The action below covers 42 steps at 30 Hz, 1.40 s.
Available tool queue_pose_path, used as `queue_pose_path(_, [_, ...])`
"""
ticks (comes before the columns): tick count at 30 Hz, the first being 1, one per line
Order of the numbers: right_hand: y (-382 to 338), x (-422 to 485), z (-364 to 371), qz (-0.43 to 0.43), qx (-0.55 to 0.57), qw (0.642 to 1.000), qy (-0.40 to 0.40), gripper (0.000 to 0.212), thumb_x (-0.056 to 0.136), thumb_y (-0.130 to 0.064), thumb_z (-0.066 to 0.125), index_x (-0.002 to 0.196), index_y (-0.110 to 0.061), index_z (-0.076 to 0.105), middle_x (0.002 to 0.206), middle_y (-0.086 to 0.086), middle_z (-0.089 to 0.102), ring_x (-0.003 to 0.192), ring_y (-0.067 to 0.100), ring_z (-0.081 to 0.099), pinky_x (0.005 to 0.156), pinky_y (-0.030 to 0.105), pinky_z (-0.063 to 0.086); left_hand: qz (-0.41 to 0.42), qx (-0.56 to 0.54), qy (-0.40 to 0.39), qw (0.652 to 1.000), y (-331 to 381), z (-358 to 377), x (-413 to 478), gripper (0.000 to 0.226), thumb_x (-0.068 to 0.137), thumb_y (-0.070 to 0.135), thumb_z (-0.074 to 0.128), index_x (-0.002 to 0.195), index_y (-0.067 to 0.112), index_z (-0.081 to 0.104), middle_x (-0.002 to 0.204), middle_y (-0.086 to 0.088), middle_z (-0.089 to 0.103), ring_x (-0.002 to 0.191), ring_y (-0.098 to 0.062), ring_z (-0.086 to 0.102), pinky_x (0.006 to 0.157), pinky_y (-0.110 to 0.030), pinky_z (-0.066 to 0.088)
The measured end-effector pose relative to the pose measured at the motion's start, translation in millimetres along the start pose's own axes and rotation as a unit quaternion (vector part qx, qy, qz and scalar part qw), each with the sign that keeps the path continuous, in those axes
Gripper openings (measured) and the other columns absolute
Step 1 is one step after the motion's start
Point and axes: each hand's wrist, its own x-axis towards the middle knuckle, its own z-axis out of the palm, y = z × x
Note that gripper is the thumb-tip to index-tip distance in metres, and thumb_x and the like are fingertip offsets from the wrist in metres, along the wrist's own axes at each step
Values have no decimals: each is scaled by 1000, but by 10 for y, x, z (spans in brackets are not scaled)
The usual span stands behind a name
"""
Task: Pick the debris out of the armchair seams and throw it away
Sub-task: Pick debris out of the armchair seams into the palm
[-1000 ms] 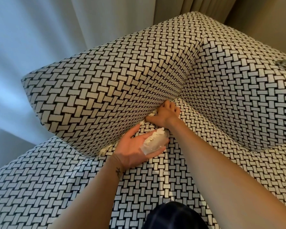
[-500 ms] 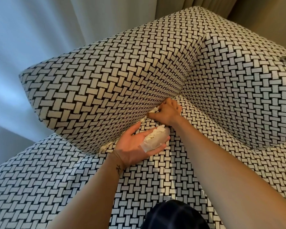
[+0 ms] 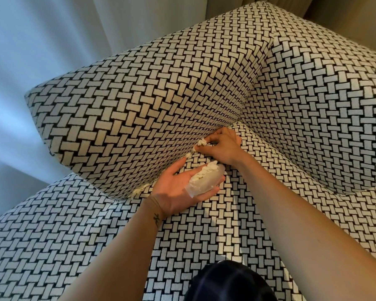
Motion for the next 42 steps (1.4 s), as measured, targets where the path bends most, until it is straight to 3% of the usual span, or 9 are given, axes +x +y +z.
queue_pose_path(4, [5, -46, -88, -7, 55, 998, -15, 28, 77, -59, 78, 93, -40, 65, 116, -7, 43, 126, 14, 29, 111, 33, 21, 6, 10, 3, 1000, -3, -15, 8, 75, 104, 53, 43, 157, 1, 31, 159, -28, 37, 143, -47, 39, 116, -61, 33])
queue_pose_path(8, [68, -82, -118, -22, 121, 992, -16, 21, 77, -50, 82, 82, -37, 67, 111, -18, 46, 131, 19, 38, 118, 46, 27, 12, 17, 1, 1000, -5, -21, -2, 74, 104, 52, 44, 156, 0, 32, 159, -28, 36, 143, -48, 39, 117, -60, 31])
queue_pose_path(13, [94, -262, -147, -53, 237, 969, -40, 17, 81, -27, 85, 83, -20, 70, 110, -2, 70, 110, 16, 64, 104, 42, 51, 6, 6, -13, 1000, -14, -33, -14, 75, 104, 54, 42, 156, 1, 32, 159, -28, 36, 144, -47, 38, 116, -60, 33])
queue_pose_path(19, [15, -569, -235, -68, 284, 954, -64, 28, 83, -14, 82, 103, -5, 65, 106, 1, 77, 105, 16, 71, 95, 37, 57, 7, 40, -22, 999, -14, -77, 1, 68, 107, 48, 41, 155, 0, 37, 159, -26, 37, 144, -43, 39, 121, -55, 29])
queue_pose_path(26, [-68, -793, -169, -67, 254, 956, -133, 37, 84, 10, 68, 102, -23, 68, 115, -5, 70, 107, 11, 67, 83, 29, 61, 39, 56, -24, 997, -42, -35, -15, 46, 100, 22, 56, 142, 4, 54, 136, -21, 59, 125, -34, 57, 110, -52, 44])
queue_pose_path(33, [-50, -881, -86, -51, 283, 947, -146, 34, 85, 10, 63, 93, -21, 76, 130, -12, 63, 119, 8, 58, 84, 22, 57, 42, 57, -3, 997, -58, -96, 0, 39, 101, 19, 54, 134, -2, 58, 128, -24, 64, 114, -35, 66, 104, -49, 51])
queue_pose_path(37, [-4, -931, -41, -26, 345, 931, -118, 33, 91, 1, 56, 85, -25, 75, 124, -9, 69, 120, 12, 58, 89, 23, 50, 57, 74, 20, 995, -89, -10, -59, 35, 100, 15, 51, 127, -5, 61, 122, -25, 68, 106, -35, 71, 91, -47, 60])
queue_pose_path(40, [-3, -990, -32, 3, 381, 920, -88, 27, 94, -3, 55, 97, -20, 76, 119, -5, 72, 117, 12, 61, 84, 16, 48, 72, 67, 36, 994, -153, 54, -140, 38, 98, 9, 51, 133, -6, 55, 123, -28, 68, 105, -37, 72, 95, -46, 57])
queue_pose_path(42, [-11, -1003, 8, 15, 387, 920, -63, 26, 94, -6, 56, 105, -19, 75, 117, -4, 74, 116, 13, 63, 89, 21, 51, 84, 55, 42, 994, -191, 55, -185, 46, 96, 5, 53, 142, -4, 48, 129, -27, 65, 109, -36, 71, 100, -44, 54])
